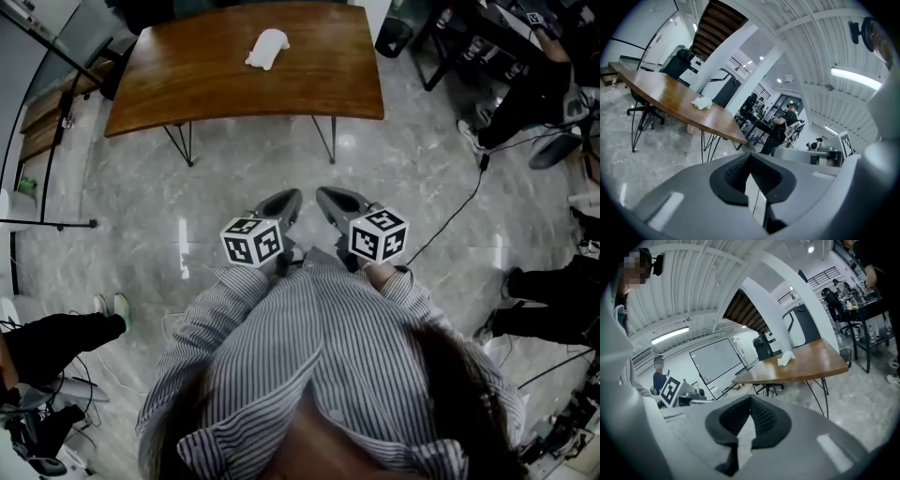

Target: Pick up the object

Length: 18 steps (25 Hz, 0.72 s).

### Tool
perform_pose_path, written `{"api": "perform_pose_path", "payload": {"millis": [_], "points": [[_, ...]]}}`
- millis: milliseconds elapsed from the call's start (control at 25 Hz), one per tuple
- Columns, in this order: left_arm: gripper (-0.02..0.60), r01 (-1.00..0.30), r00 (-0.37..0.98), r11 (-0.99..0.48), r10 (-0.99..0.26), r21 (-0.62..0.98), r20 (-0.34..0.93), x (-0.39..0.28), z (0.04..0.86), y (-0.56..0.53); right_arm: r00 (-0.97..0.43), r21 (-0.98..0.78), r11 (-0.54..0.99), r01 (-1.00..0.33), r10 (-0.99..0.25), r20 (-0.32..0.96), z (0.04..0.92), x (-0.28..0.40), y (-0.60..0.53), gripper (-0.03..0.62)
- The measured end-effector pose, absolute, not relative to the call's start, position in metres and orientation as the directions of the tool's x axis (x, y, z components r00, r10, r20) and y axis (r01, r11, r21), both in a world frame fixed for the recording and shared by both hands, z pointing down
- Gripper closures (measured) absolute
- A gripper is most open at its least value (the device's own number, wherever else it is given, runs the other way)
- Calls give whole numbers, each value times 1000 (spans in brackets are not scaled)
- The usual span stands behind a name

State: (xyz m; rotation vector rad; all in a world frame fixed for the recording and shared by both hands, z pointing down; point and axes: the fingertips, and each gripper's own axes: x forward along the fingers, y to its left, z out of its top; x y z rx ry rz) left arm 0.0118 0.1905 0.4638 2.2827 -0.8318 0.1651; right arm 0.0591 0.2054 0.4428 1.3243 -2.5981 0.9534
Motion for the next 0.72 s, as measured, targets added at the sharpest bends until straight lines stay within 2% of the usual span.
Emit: {"api": "perform_pose_path", "payload": {"millis": [360, 720], "points": [[580, -632, 763, -535, -555, 561, 330, 21, 470, 181, -671, -530, 469, -706, -681, 293, 446, 63, 188, 592], [580, -624, 760, -511, -571, 591, 310, 27, 479, 142, -639, -471, 464, -750, -693, 335, 458, 77, 146, 592]]}}
